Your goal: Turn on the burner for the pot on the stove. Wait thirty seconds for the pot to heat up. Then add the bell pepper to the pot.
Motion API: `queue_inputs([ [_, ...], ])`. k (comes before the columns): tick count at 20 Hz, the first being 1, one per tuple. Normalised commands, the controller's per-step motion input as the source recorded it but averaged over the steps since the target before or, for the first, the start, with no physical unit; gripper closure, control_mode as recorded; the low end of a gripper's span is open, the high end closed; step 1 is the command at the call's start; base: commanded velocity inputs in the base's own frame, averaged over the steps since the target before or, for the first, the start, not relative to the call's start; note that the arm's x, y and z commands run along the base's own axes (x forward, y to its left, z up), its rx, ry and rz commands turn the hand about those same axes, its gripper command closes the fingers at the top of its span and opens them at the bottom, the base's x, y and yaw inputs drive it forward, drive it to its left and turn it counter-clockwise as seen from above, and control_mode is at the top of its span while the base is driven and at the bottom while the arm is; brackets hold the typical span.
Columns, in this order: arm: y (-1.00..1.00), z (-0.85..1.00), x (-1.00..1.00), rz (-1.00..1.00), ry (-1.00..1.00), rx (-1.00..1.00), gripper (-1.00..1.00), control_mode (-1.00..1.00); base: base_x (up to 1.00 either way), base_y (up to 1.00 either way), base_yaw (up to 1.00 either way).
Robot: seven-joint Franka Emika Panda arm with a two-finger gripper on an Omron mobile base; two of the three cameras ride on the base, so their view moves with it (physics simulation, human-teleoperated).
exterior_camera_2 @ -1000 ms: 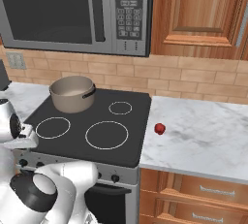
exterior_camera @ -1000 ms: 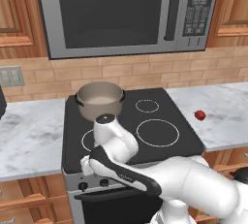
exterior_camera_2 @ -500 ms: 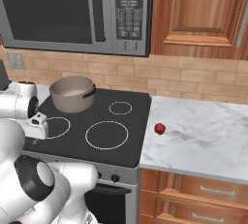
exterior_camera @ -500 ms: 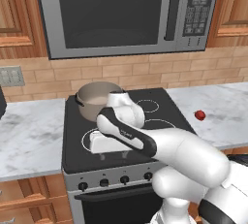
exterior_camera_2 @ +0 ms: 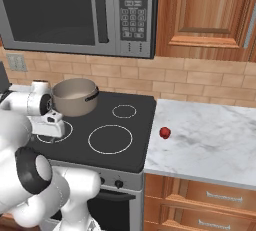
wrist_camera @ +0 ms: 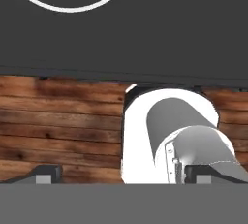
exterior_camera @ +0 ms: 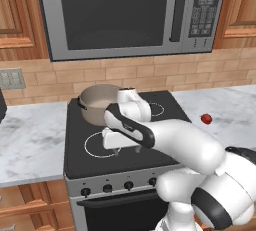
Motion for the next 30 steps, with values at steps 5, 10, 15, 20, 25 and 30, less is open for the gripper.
queue_inputs([
  [5,-0.92,0.04,0.47,-0.1,-0.01,0.0,-1.0,-1.0,0.0,0.0,0.0],
  [10,-0.99,0.0,0.37,0.0,-0.1,0.0,-1.0,-1.0,0.0,0.0,0.0],
  [15,-1.0,0.0,0.27,0.0,-0.23,0.0,-1.0,-1.0,0.0,0.0,0.0],
  [20,-1.0,0.0,0.6,0.0,-0.09,-0.12,-1.0,-1.0,0.0,0.0,0.0],
  [25,-0.98,0.0,0.38,0.0,-0.13,-0.09,-1.0,-1.0,0.0,0.0,0.0],
  [30,-0.75,0.04,0.14,0.01,-0.1,-0.06,-1.0,-1.0,0.0,0.0,0.0],
])
